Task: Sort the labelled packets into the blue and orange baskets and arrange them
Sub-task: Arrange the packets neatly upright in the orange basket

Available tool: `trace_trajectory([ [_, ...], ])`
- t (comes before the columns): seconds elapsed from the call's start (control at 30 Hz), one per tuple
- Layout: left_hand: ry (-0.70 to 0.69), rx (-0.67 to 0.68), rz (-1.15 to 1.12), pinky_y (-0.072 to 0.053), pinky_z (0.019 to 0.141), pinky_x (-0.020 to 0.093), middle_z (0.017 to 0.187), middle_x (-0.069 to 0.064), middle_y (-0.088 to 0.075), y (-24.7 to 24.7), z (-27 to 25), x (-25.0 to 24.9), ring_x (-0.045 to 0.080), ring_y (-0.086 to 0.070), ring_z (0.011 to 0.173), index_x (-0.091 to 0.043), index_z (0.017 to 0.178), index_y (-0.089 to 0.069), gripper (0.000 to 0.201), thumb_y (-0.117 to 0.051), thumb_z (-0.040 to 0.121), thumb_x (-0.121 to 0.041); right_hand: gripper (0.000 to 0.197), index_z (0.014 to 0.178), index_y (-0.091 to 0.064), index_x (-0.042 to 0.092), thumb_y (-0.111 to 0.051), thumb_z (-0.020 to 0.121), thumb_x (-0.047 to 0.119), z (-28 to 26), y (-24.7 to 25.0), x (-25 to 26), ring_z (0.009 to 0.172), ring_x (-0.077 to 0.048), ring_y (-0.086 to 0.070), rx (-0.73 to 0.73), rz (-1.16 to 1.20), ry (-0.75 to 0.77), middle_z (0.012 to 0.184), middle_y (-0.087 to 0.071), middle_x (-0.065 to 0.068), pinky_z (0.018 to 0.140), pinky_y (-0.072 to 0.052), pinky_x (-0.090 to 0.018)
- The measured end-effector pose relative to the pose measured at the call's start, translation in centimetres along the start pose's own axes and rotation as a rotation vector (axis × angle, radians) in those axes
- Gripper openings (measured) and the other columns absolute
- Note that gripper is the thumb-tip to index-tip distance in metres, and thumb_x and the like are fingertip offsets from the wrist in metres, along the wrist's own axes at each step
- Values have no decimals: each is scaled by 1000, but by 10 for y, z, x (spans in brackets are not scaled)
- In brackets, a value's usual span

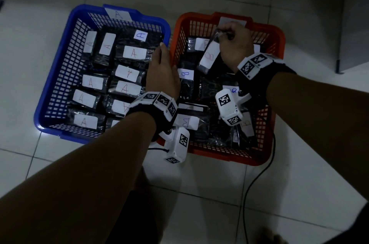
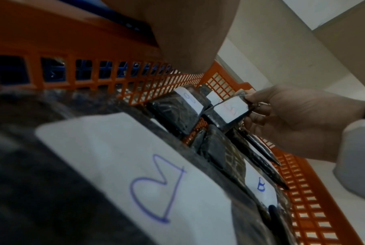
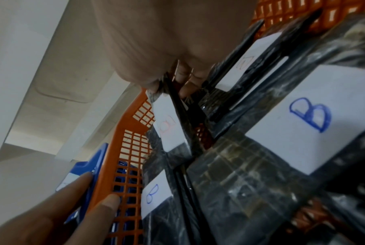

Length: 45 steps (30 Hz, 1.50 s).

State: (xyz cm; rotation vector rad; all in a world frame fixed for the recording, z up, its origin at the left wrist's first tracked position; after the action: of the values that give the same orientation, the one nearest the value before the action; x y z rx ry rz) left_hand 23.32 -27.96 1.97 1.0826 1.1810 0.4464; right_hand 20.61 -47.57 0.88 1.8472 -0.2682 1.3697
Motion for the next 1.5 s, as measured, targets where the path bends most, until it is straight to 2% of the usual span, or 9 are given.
trace_trajectory([
  [0.3, 18, 10, -9, -24, 106, 20, 154, 13, -26, 5, 2, 3, 24, -31, 139, -4, 150, -19, 60, -45, 97, -17, 21, 110, -68, 12, -66, 89, 12, -19, -23, 10, 93, -12, -62, 288, 26, -64, 104, -64, 0, 73, -54, -17],
  [0.4, 8, 7, -18, -24, 106, 20, 153, 12, -28, 5, 2, 5, 24, -32, 138, -4, 149, -21, 61, -47, 96, -17, 36, 116, -65, 11, -74, 81, 9, -21, -27, 10, 101, -12, -59, 310, 24, -111, 112, -62, -1, 72, -48, -10],
  [0.53, -2, 10, -23, -23, 106, 19, 153, 13, -29, 5, 2, 6, 24, -32, 138, -4, 149, -21, 61, -48, 96, -18, 47, 117, -65, 14, -81, 73, 10, -23, -27, 13, 105, -14, -61, 366, -67, -65, 116, -66, -1, 90, -49, -21],
  [0.9, 18, 44, -11, -26, 108, 25, 155, 11, -24, 9, 1, 1, 24, -29, 140, -6, 151, -16, 63, -46, 97, -20, 47, 136, -51, 24, -62, 91, 22, -43, -21, 14, 124, -11, -50, 457, -213, 167, 137, -54, 2, 103, -38, -18],
  [1.03, -6, 118, 37, -28, 114, 37, 153, 15, -25, 17, 2, -5, 30, -28, 140, -6, 149, -21, 65, -49, 92, -21, 29, 118, -65, 21, -64, 89, 22, -43, 14, 25, 100, -10, -61, 490, -318, 143, 114, -65, 4, 82, -46, -15],
  [1.13, -238, 71, 117, -43, 99, 40, 136, 15, -47, 30, -5, -19, 32, -47, 123, -12, 134, -49, 54, -59, 83, -27, 20, 105, -71, 17, -68, 85, 19, -47, 43, 37, 97, -10, -61, 598, -463, 128, 106, -68, 3, 78, -44, -17],
  [1.2, -362, 234, 106, -48, 88, 33, 115, 6, -62, 37, -12, -32, 24, -58, 106, -16, 112, -66, 37, -65, 81, -36, 19, 102, -73, 18, -68, 84, 17, -55, 60, 41, 96, -12, -61, 724, -626, 133, 106, -69, 2, 75, -47, -19],
  [1.33, -181, 853, 215, -47, 77, 21, 92, -8, -68, 41, -30, -51, 11, -63, 90, -22, 92, -74, 35, -84, 65, -42, 28, 107, -70, 16, -76, 80, 18, -76, 83, 30, 99, -19, -63, 926, -810, 95, 112, -67, 0, 83, -54, -30],
  [1.5, -138, 947, 416, -50, 80, 26, 101, -4, -61, 33, -39, -61, 17, -60, 98, -21, 99, -66, 51, -89, 57, -37, 46, 119, -60, 17, -78, 76, 23, -90, 91, 15, 102, -24, -59, 1000, -896, 71, 116, -60, -4, 85, -52, -33],
])
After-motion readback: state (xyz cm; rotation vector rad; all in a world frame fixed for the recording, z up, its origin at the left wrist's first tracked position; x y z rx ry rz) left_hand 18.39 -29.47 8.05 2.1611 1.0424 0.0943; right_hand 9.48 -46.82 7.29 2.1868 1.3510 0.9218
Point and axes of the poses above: each hand's wrist, its own z-axis towards the middle knuckle, its own y-axis out of the back of the hand, x = y × z, the point moved 1 cm from there along z, towards the middle knuckle
